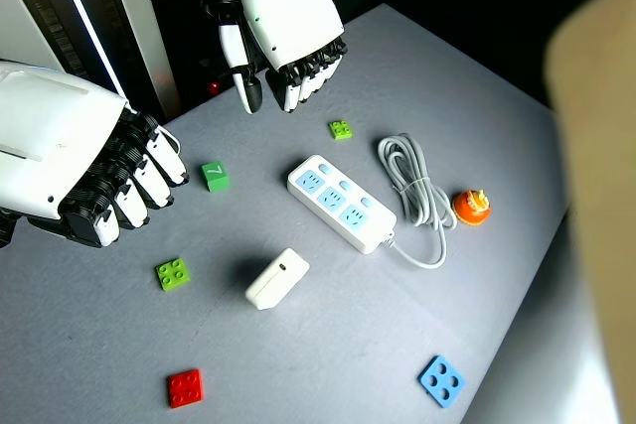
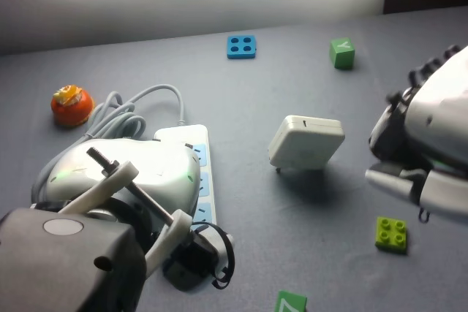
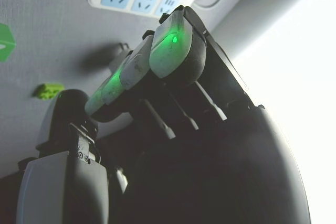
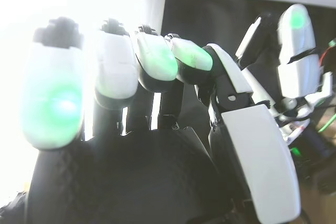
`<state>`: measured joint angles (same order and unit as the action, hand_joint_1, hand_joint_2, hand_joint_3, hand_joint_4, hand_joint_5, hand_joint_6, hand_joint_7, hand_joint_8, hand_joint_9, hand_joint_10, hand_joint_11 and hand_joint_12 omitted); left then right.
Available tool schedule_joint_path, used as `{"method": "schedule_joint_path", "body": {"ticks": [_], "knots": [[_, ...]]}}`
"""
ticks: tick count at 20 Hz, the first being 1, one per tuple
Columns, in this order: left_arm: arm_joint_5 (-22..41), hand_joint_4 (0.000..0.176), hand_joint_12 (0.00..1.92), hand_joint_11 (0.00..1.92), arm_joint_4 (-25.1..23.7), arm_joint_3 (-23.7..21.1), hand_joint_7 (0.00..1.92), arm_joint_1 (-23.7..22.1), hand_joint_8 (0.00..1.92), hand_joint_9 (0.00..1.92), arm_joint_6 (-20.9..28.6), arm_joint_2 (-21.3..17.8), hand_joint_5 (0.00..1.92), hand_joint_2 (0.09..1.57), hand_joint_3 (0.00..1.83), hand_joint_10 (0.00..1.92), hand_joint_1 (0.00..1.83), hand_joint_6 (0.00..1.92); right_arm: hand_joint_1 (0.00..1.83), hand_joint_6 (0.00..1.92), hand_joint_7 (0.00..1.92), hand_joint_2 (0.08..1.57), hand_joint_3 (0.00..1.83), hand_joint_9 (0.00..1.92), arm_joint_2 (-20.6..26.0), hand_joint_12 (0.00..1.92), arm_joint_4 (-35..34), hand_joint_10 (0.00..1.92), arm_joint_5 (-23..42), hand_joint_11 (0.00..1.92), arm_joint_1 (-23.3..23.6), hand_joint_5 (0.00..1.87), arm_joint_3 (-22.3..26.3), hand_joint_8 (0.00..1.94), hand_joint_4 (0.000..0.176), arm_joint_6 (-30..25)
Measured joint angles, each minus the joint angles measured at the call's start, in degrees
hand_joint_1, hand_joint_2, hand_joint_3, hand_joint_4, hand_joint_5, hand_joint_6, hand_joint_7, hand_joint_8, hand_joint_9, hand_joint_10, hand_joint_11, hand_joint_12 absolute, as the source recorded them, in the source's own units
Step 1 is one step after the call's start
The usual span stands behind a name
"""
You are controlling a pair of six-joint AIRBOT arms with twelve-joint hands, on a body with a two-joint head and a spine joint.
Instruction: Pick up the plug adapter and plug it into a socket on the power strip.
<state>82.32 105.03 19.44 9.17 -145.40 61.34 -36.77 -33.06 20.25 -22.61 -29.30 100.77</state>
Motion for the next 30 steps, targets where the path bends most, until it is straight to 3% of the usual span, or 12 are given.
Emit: {"method": "schedule_joint_path", "body": {"ticks": [1,3,6,10,12,14,17,24,26,30], "knots": [[-0.1,0.0,0.17,0.0,0.0,0.0,0.02,0.1,0.01,0.03,0.0,0.0,0.02,1.12,0.02,0.01,0.02,0.01,0.0,0.0,0.0,0.98,0.02,0.0,-0.7,0.0,-6.9,0.0,0.8,0.0,0.0,0.0,0.5,0.0,0.0,4.3],[0.1,0.0,0.16,0.0,0.4,-0.1,0.02,0.7,0.0,0.03,0.0,0.0,0.03,1.12,0.01,0.01,0.03,0.01,0.0,0.0,0.0,1.0,0.02,0.0,-1.7,0.0,-19.6,0.0,1.5,0.0,1.3,0.0,0.3,0.0,0.0,12.6],[0.0,0.0,0.18,0.0,-1.0,-0.1,0.03,0.7,0.0,0.04,0.0,0.0,0.03,1.13,0.01,0.0,0.0,0.0,0.0,0.0,0.0,0.99,0.01,0.0,-3.6,0.0,-30.7,0.0,7.0,0.0,2.6,0.0,0.2,0.0,0.0,17.8],[0.0,0.0,0.19,0.0,0.1,-0.1,0.03,0.9,0.0,0.04,0.0,0.0,0.03,1.13,0.0,0.0,0.01,0.0,0.0,0.0,0.0,0.99,0.01,0.0,-6.4,0.0,-36.7,0.0,12.2,0.0,2.6,0.0,-0.3,0.0,0.0,20.7],[0.7,0.0,0.21,0.0,-0.6,0.1,0.04,1.9,0.0,0.06,0.5,1.4,0.05,1.14,0.0,0.0,0.0,0.0,0.0,0.0,0.0,1.01,0.02,0.0,-8.5,0.0,-40.9,0.0,13.4,0.0,2.6,0.0,-2.0,0.0,0.0,22.1],[1.0,0.0,0.23,0.0,0.0,1.5,0.05,4.0,0.0,0.06,4.1,4.4,0.04,1.14,0.0,0.0,0.01,0.0,0.0,0.0,0.0,1.02,0.02,0.0,-11.0,0.0,-44.8,0.0,13.6,0.0,3.2,0.0,-4.2,0.0,0.0,23.0],[0.9,0.0,0.25,0.0,0.0,3.2,0.06,4.7,0.0,0.08,4.7,7.4,0.06,1.15,0.0,0.0,0.0,0.0,0.23,0.0,0.0,1.02,0.01,0.0,-14.4,0.01,-46.2,0.0,13.8,0.02,3.8,0.0,-7.4,0.0,0.0,23.1],[1.3,0.0,0.27,0.0,-1.1,3.7,0.05,11.4,0.0,0.06,8.3,7.8,0.05,1.16,0.0,0.0,0.0,0.0,0.59,0.0,0.0,1.04,0.0,0.0,-19.7,0.02,-48.0,0.0,8.2,0.02,4.9,0.0,-14.1,0.0,0.0,22.2],[0.3,0.0,0.28,0.0,-2.4,4.3,0.06,12.9,0.0,0.07,8.9,7.8,0.05,1.17,0.0,0.0,0.0,0.0,0.69,0.0,0.0,1.05,0.01,0.0,-20.4,0.02,-52.9,0.0,6.2,0.01,5.8,0.0,-16.1,0.0,0.0,21.8],[-1.4,0.0,0.25,0.0,-3.4,5.8,0.04,13.3,0.0,0.05,9.0,8.2,0.05,1.16,0.0,0.0,0.03,0.0,0.69,0.0,0.0,1.1,0.02,0.0,-22.5,0.0,-58.3,0.0,4.2,0.0,6.0,0.0,-19.9,0.0,0.0,21.7]]}}
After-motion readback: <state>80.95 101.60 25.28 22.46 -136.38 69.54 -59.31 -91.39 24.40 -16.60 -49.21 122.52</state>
